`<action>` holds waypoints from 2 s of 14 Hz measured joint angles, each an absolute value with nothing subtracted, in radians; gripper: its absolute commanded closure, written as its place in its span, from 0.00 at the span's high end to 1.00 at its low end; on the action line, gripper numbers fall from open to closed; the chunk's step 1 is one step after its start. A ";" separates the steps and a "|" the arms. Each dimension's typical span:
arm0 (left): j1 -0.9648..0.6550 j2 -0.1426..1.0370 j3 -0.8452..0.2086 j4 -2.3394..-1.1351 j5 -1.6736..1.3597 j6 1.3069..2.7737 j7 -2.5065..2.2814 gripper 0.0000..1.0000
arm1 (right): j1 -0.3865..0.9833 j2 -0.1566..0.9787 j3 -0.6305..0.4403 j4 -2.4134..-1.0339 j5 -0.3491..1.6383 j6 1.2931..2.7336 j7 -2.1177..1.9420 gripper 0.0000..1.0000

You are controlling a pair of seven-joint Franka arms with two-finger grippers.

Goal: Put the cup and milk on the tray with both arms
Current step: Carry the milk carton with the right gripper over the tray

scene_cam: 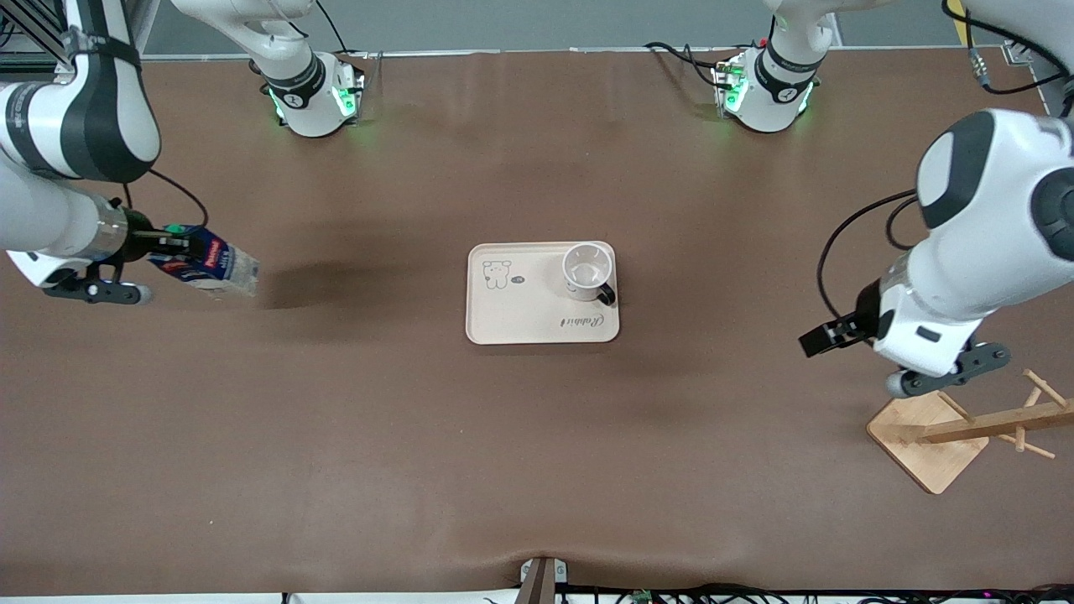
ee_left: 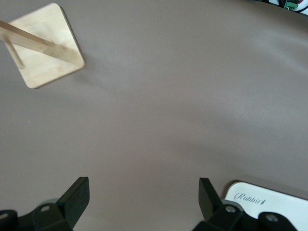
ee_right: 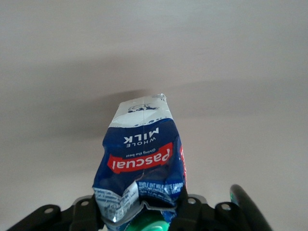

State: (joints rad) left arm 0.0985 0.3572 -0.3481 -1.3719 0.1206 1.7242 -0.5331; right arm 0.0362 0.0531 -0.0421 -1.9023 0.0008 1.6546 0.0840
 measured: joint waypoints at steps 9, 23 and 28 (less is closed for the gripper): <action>0.166 0.219 -0.341 -1.372 0.122 1.621 -0.374 1.00 | 0.402 0.151 -0.033 -1.797 0.285 1.659 0.492 0.00; 0.165 0.038 -0.226 -1.450 0.099 1.506 -0.170 1.00 | 0.644 0.427 -0.039 -1.655 0.303 1.933 0.679 0.00; 0.095 -0.045 -0.084 -1.523 0.080 1.505 -0.092 1.00 | 0.667 0.439 -0.039 -1.657 0.297 1.930 0.715 0.53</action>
State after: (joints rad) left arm 0.0946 -0.0446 -0.0841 -1.5234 0.0803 1.5052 -0.0924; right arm 0.6670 0.4391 -0.0394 -1.6572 0.2967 1.9300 0.7148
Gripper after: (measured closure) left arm 0.000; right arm 0.463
